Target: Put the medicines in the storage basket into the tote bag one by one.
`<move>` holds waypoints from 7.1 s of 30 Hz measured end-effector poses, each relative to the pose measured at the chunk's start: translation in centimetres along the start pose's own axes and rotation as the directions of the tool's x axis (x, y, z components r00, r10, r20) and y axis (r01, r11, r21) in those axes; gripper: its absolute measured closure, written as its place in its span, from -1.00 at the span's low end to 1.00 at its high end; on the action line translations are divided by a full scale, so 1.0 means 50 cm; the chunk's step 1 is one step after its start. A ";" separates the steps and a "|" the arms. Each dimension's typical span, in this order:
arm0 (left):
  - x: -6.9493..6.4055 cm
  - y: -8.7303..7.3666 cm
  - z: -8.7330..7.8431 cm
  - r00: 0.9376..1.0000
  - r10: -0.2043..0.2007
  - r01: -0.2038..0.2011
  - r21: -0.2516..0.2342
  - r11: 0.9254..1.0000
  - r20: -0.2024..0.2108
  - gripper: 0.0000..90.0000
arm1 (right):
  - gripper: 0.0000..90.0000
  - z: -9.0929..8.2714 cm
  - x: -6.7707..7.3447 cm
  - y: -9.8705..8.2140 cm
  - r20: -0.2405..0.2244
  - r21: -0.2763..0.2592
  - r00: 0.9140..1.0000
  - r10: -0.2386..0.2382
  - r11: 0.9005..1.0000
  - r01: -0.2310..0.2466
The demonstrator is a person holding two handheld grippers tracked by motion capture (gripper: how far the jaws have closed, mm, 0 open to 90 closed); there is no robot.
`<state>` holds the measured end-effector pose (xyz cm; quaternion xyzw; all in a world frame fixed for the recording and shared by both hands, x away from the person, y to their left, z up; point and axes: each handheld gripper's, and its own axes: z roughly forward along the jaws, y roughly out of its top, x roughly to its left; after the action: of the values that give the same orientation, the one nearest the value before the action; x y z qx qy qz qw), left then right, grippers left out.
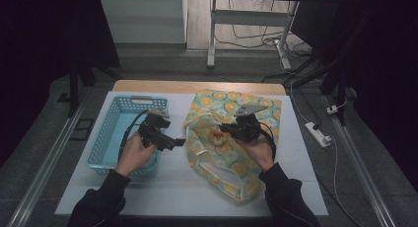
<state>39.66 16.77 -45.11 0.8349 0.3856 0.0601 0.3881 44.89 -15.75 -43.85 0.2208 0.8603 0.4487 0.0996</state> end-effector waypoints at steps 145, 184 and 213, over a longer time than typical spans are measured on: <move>-0.080 0.018 -0.001 0.999 0.045 -0.043 0.084 0.996 -0.020 0.58 | 1.00 -0.012 0.005 0.011 -0.010 -0.038 1.000 -0.008 0.999 0.007; -0.115 0.125 0.185 0.996 0.071 -0.078 0.185 0.980 0.046 0.58 | 1.00 -0.013 0.009 0.017 -0.019 -0.042 1.000 -0.008 0.999 0.008; -0.068 0.172 0.253 1.000 -0.011 0.011 0.152 0.988 -0.005 0.58 | 1.00 -0.005 0.005 0.013 -0.011 -0.033 1.000 -0.005 0.999 0.005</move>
<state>47.49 3.34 -47.21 0.8599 0.3943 0.0299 0.3227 44.76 -15.50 -43.18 0.2144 0.8539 0.4636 0.0996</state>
